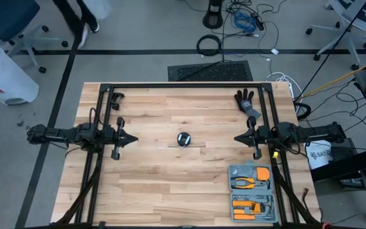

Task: Coil cords
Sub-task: Return to Home Position

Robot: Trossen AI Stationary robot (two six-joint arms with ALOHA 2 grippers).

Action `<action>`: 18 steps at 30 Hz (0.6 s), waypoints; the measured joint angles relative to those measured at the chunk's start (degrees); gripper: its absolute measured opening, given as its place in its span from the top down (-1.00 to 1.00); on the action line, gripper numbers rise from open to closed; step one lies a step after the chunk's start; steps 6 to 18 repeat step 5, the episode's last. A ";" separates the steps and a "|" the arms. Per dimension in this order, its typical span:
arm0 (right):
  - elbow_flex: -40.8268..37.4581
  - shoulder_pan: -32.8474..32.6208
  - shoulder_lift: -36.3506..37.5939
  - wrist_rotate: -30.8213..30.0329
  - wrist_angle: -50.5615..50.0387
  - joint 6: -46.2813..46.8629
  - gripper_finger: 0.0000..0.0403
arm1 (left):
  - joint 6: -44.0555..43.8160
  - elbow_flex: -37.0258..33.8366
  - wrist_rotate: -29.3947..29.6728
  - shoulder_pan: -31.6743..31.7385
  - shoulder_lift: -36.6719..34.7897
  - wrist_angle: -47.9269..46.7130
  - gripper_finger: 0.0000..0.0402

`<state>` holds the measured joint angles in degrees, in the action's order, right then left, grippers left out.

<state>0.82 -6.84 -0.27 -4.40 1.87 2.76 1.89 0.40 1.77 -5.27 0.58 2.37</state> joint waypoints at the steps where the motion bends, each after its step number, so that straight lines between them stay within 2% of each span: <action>1: 0.00 0.01 0.00 0.00 0.00 0.00 1.00 | 0.01 0.01 0.00 0.00 0.00 0.02 0.91; 18: 0.00 -0.01 0.00 0.00 0.00 -0.01 1.00 | 0.02 0.00 -0.01 -0.01 0.00 0.00 0.91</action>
